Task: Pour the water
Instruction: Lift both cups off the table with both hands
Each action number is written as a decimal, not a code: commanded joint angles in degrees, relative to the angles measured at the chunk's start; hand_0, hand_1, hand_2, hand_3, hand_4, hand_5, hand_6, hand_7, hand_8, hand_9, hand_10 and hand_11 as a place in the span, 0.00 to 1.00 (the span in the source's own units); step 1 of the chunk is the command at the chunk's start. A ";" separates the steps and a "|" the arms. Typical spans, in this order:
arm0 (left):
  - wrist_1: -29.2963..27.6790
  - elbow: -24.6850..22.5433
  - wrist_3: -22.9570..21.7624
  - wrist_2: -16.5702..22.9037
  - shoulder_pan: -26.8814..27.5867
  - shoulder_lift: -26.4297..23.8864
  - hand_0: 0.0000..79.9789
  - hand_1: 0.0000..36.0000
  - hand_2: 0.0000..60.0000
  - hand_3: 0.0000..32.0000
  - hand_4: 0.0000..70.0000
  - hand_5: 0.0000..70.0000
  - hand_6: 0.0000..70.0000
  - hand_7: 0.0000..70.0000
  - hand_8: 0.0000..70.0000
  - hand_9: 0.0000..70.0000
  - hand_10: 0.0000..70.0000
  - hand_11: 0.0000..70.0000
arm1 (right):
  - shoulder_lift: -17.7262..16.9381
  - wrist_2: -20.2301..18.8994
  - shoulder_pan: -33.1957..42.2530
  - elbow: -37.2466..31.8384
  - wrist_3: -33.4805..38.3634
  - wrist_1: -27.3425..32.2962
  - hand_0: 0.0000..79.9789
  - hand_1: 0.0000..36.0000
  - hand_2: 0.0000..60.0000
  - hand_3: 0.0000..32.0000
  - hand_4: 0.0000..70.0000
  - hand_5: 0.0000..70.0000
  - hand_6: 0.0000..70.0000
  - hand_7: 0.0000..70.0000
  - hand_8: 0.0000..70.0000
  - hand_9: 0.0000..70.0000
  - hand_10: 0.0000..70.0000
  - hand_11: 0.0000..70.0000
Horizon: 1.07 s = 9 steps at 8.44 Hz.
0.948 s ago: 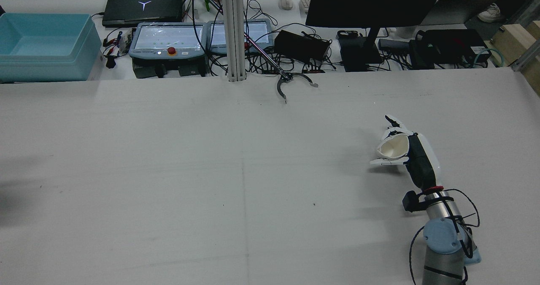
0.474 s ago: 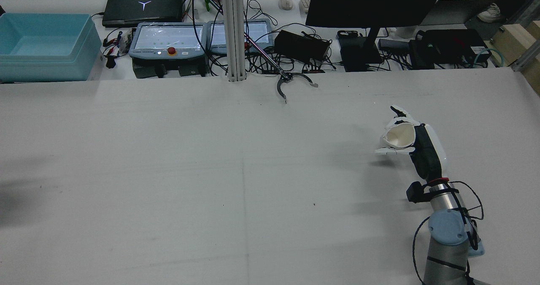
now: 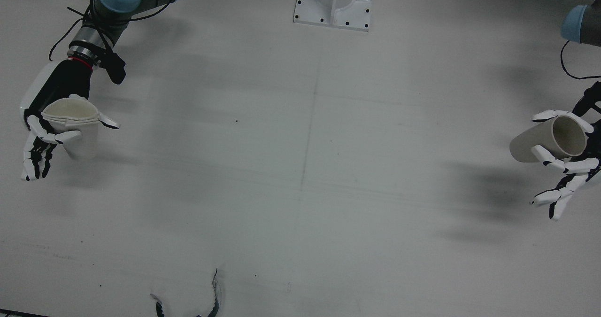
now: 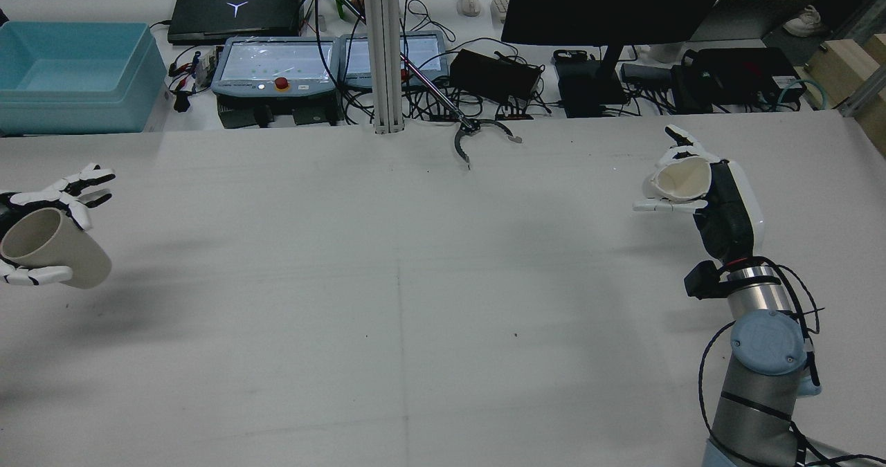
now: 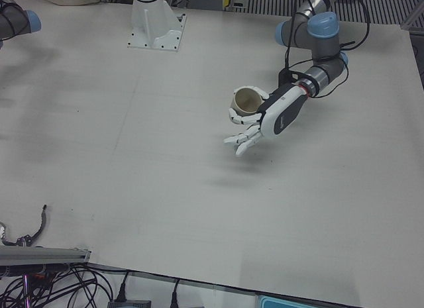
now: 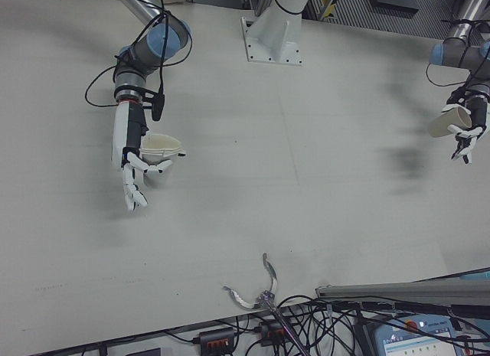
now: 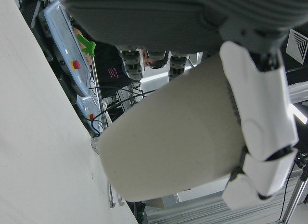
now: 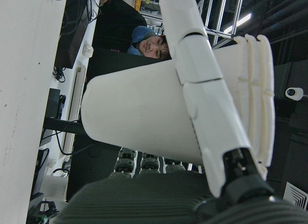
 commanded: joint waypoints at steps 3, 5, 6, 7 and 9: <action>15.01 -0.59 10.61 3.08 4.95 -22.65 0.61 1.00 1.00 0.00 0.72 0.67 0.09 0.25 0.00 0.03 0.10 0.19 | 0.72 -0.10 -0.11 5.79 -0.12 -4.56 1.00 0.95 0.00 0.00 0.61 0.58 0.17 0.28 0.08 0.11 0.08 0.17; 15.10 -0.24 17.83 2.82 8.55 -25.21 0.61 1.00 1.00 0.00 0.70 0.63 0.08 0.24 0.00 0.03 0.10 0.18 | 0.46 -0.10 -0.02 7.98 -0.12 -5.00 1.00 0.95 0.00 0.00 0.61 0.58 0.17 0.28 0.08 0.11 0.08 0.17; 14.93 1.85 20.04 2.82 11.27 -27.92 0.60 1.00 1.00 0.00 0.68 0.60 0.08 0.24 0.00 0.03 0.10 0.18 | 0.63 -0.10 -0.11 8.34 -0.12 -5.00 1.00 0.96 0.00 0.00 0.61 0.58 0.17 0.29 0.08 0.11 0.08 0.16; 14.93 6.22 19.89 3.16 14.69 -31.42 0.59 1.00 1.00 0.00 0.68 0.60 0.08 0.24 0.00 0.03 0.10 0.18 | 0.72 -0.10 -0.20 8.35 -0.21 -5.00 1.00 0.96 0.00 0.00 0.61 0.60 0.17 0.29 0.08 0.11 0.08 0.17; 14.93 10.39 19.71 3.26 17.88 -33.57 0.59 1.00 1.00 0.00 0.68 0.60 0.09 0.24 0.00 0.03 0.10 0.18 | 2.21 -0.10 -0.37 8.96 -1.00 -5.09 1.00 0.91 0.00 0.00 0.62 0.60 0.17 0.28 0.08 0.11 0.08 0.17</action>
